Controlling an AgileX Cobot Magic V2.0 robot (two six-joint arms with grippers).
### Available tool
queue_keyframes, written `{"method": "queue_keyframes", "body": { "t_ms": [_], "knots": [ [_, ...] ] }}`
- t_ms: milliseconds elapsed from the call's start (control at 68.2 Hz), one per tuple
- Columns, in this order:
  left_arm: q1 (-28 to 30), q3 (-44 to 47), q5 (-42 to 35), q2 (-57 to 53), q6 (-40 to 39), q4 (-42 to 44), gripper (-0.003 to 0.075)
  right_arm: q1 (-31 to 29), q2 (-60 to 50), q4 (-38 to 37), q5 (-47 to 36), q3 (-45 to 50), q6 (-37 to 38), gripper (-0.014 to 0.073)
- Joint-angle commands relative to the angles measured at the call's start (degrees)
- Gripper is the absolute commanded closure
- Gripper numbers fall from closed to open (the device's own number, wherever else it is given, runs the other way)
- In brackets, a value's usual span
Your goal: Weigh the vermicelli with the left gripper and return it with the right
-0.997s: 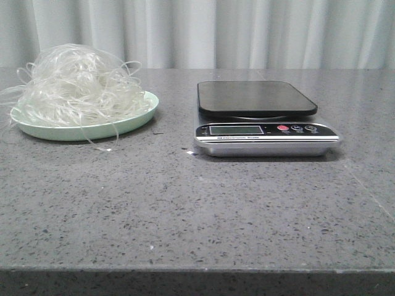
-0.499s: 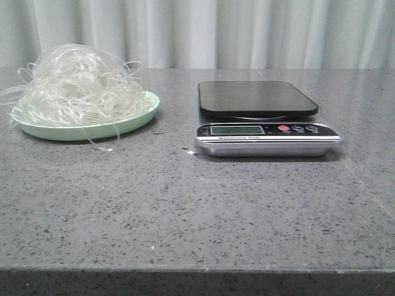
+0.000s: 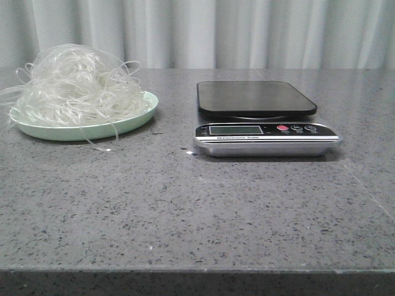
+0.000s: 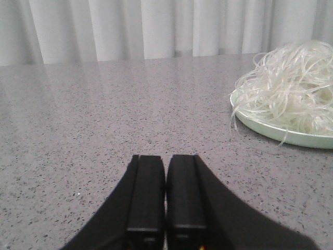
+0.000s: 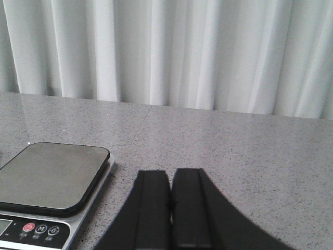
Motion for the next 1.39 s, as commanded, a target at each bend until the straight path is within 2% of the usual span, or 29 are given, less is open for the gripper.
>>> {"method": "queue_keyframes", "body": {
  "t_ms": [0,1056,1247,1379],
  "knots": [
    [0.2,0.4,-4.6,-1.2,-0.4,-0.7,0.0583,-0.3,0.5,-0.1,-4.5,-1.6,-0.2,0.0442],
    [0.2,0.4,-4.6,-1.2,-0.4,-0.7,0.0583,-0.3,0.5,-0.2,-4.5,-1.5,-0.2,0.0442],
    [0.2,0.4,-4.6,-1.2,-0.4,-0.7,0.0583,-0.3,0.5,-6.7,-5.2,1.2,0.3,0.0442],
    [0.2,0.4,-4.6,-1.2,-0.4,-0.7,0.0583,-0.6,-0.1,-10.8,-7.2,4.5,6.3,0.0442]
  ]
}}
